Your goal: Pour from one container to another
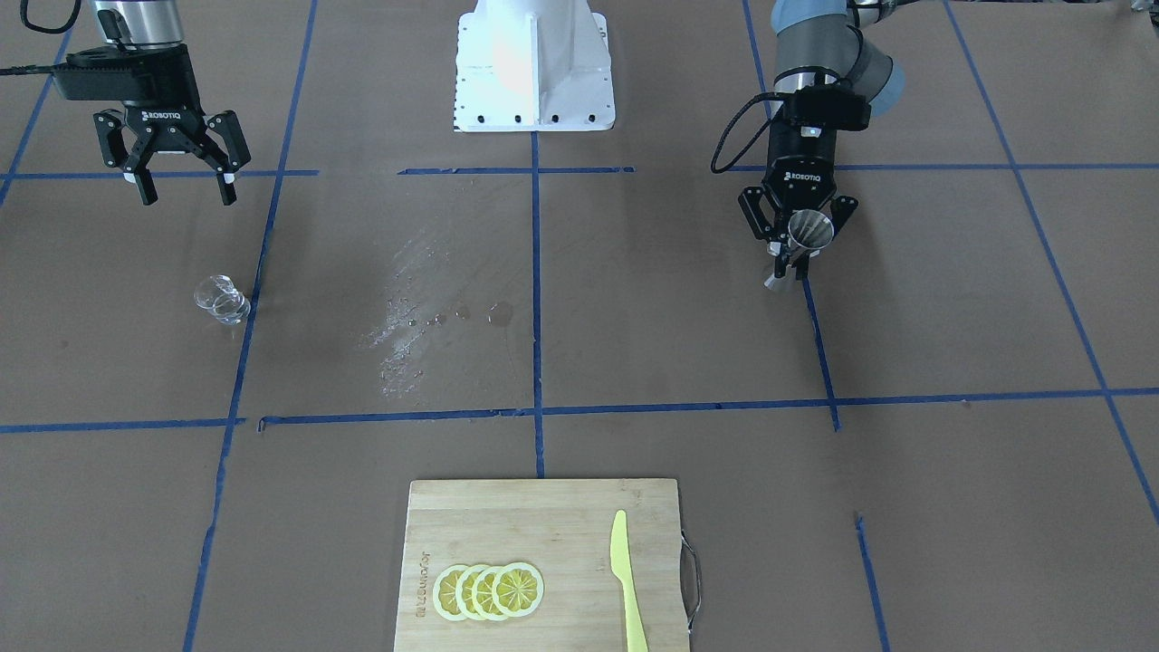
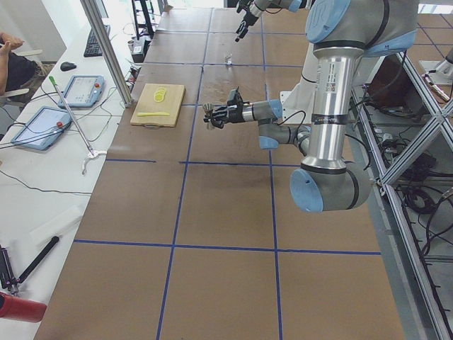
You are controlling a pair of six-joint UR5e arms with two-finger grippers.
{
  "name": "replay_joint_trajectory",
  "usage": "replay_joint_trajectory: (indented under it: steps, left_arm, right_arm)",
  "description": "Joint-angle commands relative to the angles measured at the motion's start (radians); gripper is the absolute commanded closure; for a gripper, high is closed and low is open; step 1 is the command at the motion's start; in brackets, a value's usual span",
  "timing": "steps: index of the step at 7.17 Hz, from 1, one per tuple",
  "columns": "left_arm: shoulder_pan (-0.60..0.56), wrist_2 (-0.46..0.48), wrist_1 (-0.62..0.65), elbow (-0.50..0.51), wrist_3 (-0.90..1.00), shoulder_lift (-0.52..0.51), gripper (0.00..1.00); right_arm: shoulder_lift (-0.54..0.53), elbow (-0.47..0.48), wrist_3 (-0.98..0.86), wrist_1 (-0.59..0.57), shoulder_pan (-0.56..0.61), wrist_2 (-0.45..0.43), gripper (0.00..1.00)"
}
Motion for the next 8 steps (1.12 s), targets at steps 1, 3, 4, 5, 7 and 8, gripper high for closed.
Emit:
replay_joint_trajectory:
  steps: [1, 3, 4, 5, 7, 8]
  left_arm:
    - [-0.003, -0.052, -0.004, 0.003, 0.007, -0.024, 1.00]
    - [-0.004, -0.054, -0.004, 0.004, 0.007, -0.032, 1.00]
    - [-0.010, -0.055, -0.002, 0.004, 0.007, -0.032, 1.00]
    - [-0.021, -0.066, -0.002, 0.004, 0.007, -0.032, 1.00]
    - [-0.026, -0.069, -0.001, 0.006, 0.007, -0.032, 1.00]
    - [-0.027, -0.069, -0.001, 0.006, 0.007, -0.032, 1.00]
  right_arm:
    - [-0.074, -0.060, -0.009, 0.181, -0.037, -0.085, 0.00]
    - [-0.082, -0.082, -0.006, 0.186, -0.084, -0.171, 0.00]
    - [-0.082, -0.144, -0.003, 0.250, -0.124, -0.246, 0.00]
    - [-0.081, -0.235, -0.003, 0.374, -0.150, -0.303, 0.00]
    - [-0.058, -0.301, -0.004, 0.396, -0.185, -0.378, 0.00]
    - [-0.015, -0.330, -0.007, 0.396, -0.187, -0.388, 0.00]
